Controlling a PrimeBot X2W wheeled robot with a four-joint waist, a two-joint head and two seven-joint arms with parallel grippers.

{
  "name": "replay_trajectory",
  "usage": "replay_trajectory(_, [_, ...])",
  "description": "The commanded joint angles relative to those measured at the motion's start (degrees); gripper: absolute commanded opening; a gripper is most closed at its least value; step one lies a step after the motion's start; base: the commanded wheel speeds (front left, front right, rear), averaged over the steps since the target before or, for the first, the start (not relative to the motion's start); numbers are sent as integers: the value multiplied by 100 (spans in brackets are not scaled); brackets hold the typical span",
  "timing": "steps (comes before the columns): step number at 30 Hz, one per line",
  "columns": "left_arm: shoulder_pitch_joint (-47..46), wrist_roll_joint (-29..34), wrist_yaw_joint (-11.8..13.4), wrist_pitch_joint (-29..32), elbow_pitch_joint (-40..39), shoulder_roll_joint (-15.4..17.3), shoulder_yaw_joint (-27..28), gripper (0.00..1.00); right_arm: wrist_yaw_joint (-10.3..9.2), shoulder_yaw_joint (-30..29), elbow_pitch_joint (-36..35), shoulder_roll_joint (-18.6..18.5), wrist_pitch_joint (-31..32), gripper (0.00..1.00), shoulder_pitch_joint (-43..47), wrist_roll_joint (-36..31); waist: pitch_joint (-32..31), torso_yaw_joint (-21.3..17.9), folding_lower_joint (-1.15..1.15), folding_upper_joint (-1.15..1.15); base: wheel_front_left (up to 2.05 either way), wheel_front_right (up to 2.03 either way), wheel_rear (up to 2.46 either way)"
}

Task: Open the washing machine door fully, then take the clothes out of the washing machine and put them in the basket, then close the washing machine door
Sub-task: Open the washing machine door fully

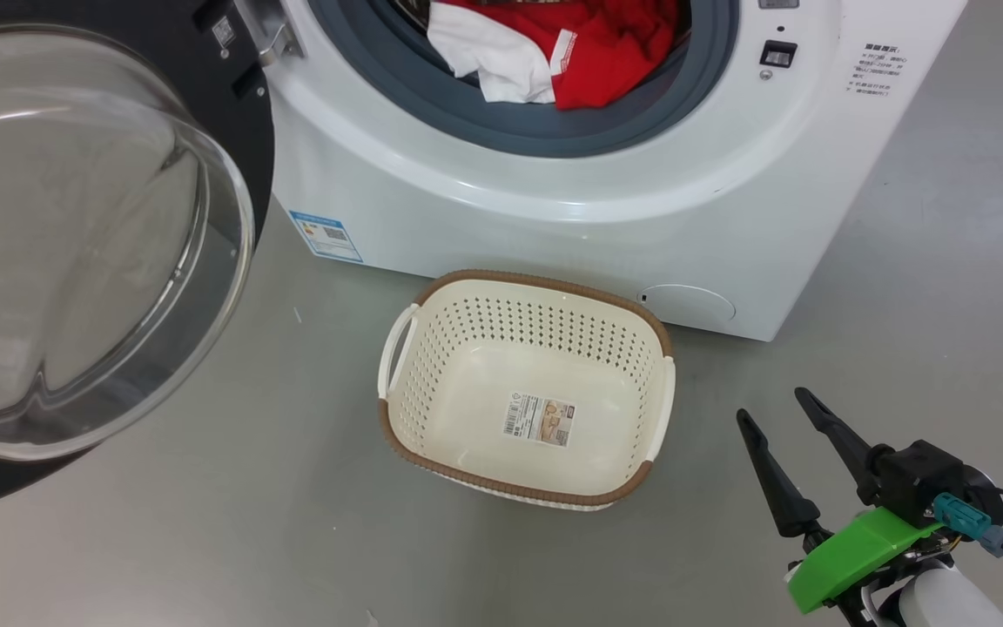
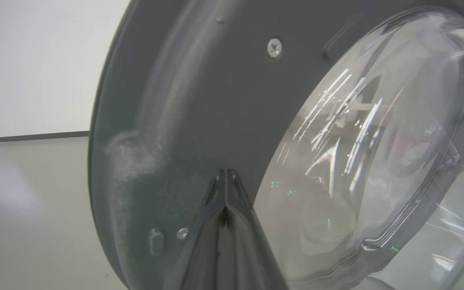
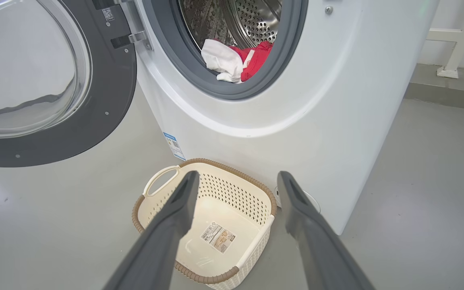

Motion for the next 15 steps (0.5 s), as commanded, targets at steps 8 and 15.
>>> replay_trajectory(8, [-92,98,-75,-28,-30,362,236,0,36,111,-108,5,-69,100,-139,-63,-66,37,0,0,0,0,0])
replay_trajectory(15, [151,55,-125,-28,-197,164,98,0,36,108,-84,46,-69,100,-73,-48,-248,68,0,0,0,0,0])
